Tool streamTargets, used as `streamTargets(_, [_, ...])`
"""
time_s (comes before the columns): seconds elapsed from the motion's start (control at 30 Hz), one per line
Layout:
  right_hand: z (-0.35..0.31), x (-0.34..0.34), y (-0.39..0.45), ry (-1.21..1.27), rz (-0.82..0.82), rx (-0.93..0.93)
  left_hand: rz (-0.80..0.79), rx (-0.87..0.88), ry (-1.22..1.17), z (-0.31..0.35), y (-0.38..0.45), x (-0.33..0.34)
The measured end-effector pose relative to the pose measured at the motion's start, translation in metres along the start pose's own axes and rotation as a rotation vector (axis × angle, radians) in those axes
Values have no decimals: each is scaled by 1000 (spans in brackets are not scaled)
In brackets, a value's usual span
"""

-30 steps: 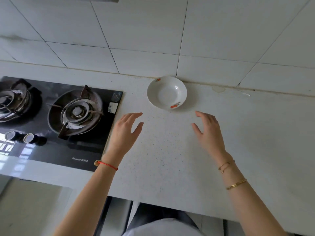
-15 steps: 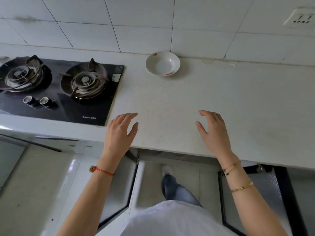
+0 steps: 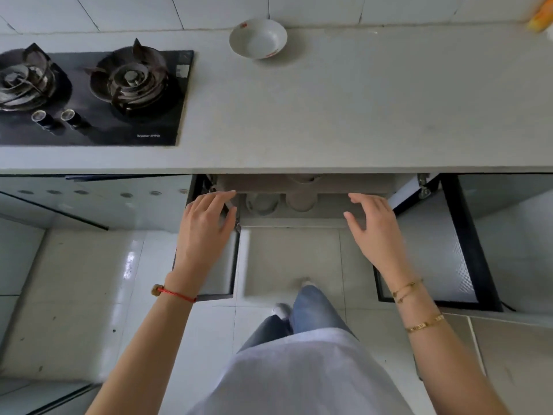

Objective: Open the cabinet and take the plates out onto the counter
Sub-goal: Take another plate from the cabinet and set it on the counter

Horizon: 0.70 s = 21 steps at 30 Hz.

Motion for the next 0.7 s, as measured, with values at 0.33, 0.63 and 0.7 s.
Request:
streamTargets(0.33, [48, -6, -86, 25, -23, 73, -53, -57, -45, 45, -71, 38])
streamTargets(0.63, [98, -13, -105, 32, -76, 58, -44, -154, -49, 91, -99, 75])
streamTargets(0.7, [107, -10, -98, 44, -90, 46, -39, -163, -56, 96, -95, 86])
Point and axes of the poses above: each hand's wrist, its own y-axis towards the middle knuckle, its own x-axis out of the palm, z = x × y, the point moved 9 cm from there along y, towards the middle knuckle, and after that the axes turned 13 degrees about -z, right-handed, at the moved point
